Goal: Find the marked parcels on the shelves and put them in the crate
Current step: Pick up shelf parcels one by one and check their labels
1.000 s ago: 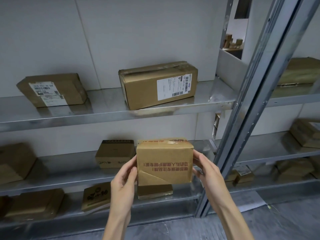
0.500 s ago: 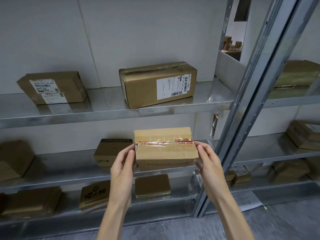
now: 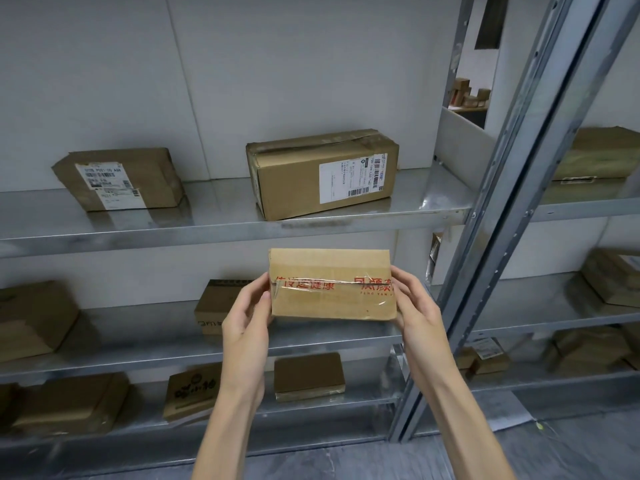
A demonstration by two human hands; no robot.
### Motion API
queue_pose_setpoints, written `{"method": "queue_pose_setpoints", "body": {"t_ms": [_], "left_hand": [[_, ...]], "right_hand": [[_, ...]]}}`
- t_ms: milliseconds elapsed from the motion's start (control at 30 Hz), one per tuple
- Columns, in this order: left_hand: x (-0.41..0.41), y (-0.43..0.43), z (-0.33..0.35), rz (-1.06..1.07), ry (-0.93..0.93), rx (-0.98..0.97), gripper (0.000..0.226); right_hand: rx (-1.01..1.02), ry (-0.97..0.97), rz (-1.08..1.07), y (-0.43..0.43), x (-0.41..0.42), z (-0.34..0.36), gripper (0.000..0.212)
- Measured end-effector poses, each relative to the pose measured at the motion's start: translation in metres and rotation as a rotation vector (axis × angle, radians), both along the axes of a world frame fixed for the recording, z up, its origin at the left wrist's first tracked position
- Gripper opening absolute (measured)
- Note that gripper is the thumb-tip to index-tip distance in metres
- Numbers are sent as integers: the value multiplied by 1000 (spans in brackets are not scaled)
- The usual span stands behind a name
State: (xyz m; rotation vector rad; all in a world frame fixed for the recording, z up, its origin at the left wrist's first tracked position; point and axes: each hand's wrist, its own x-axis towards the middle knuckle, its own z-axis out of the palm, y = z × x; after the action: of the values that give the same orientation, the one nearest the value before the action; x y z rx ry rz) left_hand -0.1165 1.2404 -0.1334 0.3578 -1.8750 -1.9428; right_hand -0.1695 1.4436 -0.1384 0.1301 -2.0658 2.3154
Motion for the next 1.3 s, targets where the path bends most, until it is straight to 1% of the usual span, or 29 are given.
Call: {"method": "queue_pose_setpoints", "body": {"t_ms": [100,200,333,400,500,533,633,700,1033,1133,1300], "left_hand": [[-1,-4,7,3,37,12,28],[-1,-6,15,-18,81,75,28],[-2,-6,21,-46,102,116,22],[-2,-6,21,-34,84,121,20],[-3,-7,20,-3,74,97,20],[-4,-8,20,0,80,80,21],[-3,-7,20,-28,93,29,32],[0,-4,19,-42,98,0,33],[0,-5,13,-37,96,-42,35],[-8,-6,9,-52,96,-60,35],[-35,-7,-18,-46,33,-83,33]], "right_hand": [[-20,-3,-9,-1,-2,2,25],[-64,-22,-10,-3,-4,5,19],[-95,-7,-13,-5,-2,12,18],[-94,26,-18,-5,-1,14,24],[-104,84,1,-4,-1,17,41],[-101,99,3,-4,-1,17,44],[-100,112,-7,-3,0,16,46],[-101,114,-13,-3,2,16,46],[-12,125,-69,-3,3,12,38],[47,123,-79,-2,-4,8,36],[97,44,-118,-1,-33,-6,27]]}}
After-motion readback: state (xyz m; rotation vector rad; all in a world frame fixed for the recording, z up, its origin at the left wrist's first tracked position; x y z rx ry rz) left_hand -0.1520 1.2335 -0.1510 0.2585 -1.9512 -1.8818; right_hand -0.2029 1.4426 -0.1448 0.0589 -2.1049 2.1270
